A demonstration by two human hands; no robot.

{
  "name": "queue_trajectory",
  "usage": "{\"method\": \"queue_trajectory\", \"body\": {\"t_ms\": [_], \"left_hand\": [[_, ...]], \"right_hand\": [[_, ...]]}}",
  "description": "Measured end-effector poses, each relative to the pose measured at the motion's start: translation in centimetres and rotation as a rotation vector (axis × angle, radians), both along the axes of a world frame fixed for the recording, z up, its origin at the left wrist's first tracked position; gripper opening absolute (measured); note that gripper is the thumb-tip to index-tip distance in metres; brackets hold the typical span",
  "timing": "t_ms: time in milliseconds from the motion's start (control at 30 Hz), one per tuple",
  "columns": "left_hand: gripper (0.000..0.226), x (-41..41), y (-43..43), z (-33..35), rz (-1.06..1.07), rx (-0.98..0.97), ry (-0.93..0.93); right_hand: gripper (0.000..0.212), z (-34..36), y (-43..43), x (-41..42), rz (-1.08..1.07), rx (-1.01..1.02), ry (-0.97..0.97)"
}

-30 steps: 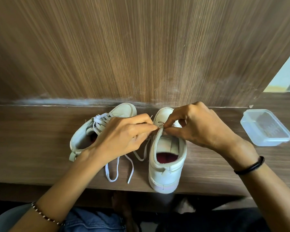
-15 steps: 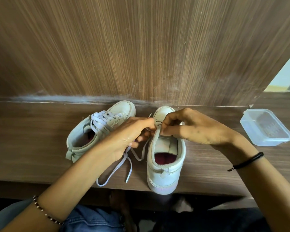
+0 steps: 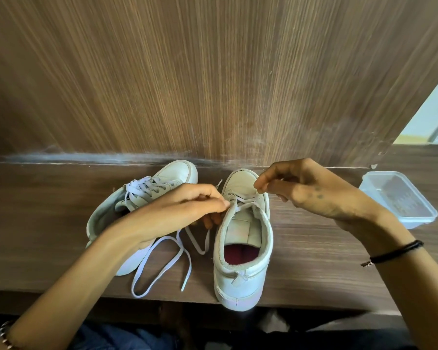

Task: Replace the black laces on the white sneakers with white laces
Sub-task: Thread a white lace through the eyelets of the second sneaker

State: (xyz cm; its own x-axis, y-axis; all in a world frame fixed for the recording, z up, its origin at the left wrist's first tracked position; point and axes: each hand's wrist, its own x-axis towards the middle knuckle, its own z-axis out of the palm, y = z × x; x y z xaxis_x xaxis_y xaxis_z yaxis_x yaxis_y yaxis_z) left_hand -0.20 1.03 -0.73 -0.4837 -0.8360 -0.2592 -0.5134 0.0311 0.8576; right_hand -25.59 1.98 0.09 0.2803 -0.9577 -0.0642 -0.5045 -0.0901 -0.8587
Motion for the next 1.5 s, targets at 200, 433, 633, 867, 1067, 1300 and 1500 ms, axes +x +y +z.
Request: {"method": "queue_trajectory", "body": {"t_ms": [200,433,633,867,1067,1300,1500], "left_hand": [[0.011,0.3,0.1,0.0,-0.081,-0.080,0.035],[0.033,-0.7,0.5,-0.4,0.173,0.243,0.141],[0.025,0.1,-0.2,0.1,0.125,0.072,0.010],[0.015,0.7,-0.7,-0.8,-0.118,0.034,-0.206],[0.022,0.9,-1.2,-0.5,-0.099,-0.040,-0.201],[0.037,0.7,-1.7,0.2,0.078,0.012,-0.064],[0.040,-0.2,-2.5,1.8,0.156,-0.122,0.070]], "right_hand": [[0.016,0.0,0.3,0.0,0.080,0.026,0.075],[0.020,-0.6,0.0,0.4,0.108,-0.020,0.132],[0.018,-1.2,-0.5,0.6,0.036,-0.116,0.147],[0.016,-1.2,-0.6,0.8,0.034,-0.129,0.188],[0.014,-1.0,-0.5,1.3,0.027,-0.145,0.155],[0.013,-0.5,-0.4,2.1,0.004,-0.136,0.058],[0.015,0.4,-0.2,4.2,0.084,-0.019,-0.234]]}}
